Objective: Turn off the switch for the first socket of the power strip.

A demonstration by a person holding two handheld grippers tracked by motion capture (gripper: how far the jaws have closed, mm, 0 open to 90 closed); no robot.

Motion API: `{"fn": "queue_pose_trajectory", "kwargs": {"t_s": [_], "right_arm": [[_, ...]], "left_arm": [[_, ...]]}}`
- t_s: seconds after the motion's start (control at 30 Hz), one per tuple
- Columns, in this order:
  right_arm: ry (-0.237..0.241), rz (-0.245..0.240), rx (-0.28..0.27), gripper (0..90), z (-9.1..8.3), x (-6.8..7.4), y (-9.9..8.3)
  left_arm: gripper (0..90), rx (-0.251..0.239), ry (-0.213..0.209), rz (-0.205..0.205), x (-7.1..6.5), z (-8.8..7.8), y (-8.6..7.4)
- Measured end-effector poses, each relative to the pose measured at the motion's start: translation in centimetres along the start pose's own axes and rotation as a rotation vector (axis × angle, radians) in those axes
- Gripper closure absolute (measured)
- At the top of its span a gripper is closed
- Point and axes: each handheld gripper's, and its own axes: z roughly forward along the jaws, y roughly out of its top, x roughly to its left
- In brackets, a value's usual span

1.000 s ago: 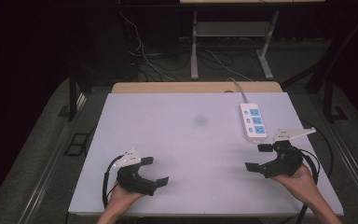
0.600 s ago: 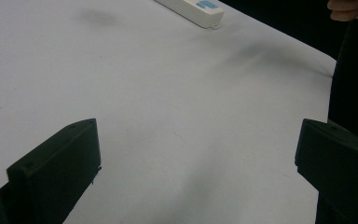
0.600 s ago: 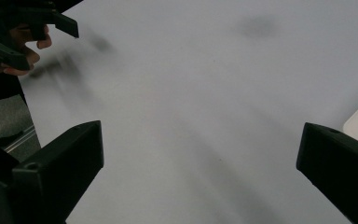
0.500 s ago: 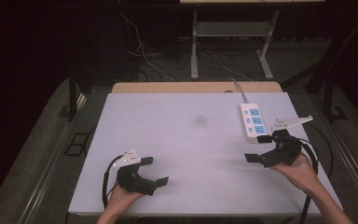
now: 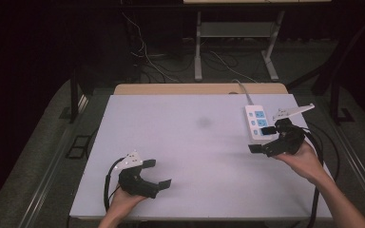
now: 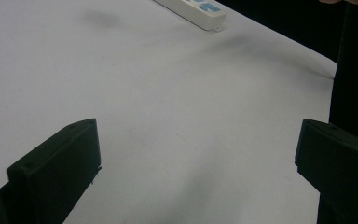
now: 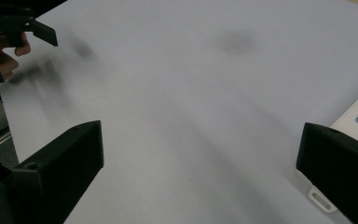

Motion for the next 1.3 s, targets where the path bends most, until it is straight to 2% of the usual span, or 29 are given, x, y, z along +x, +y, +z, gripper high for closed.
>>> {"fn": "queue_pose_trajectory", "kwargs": {"t_s": [0.3, 0.6, 0.97, 1.3], "right_arm": [[-0.009, -0.007, 0.008, 0.3, 0.6, -1.3, 1.3], [-0.017, 0.003, 0.007, 0.3, 0.4, -2.4, 2.8], [-0.028, 0.036, 0.028, 0.3, 1.3, -4.7, 4.4], [-0.041, 0.057, 0.019, 0.3, 1.8, -6.2, 5.8]], "left_arm": [[0.0, 0.0, -0.001, -0.002, 0.1, 0.0, 0.0], [0.0, -0.002, 0.0, -0.004, 0.1, -0.1, 0.0], [0.0, -0.001, 0.002, -0.006, 0.1, -0.1, 0.0], [0.0, -0.003, -0.002, -0.01, 0.2, -0.1, 0.0]]}}
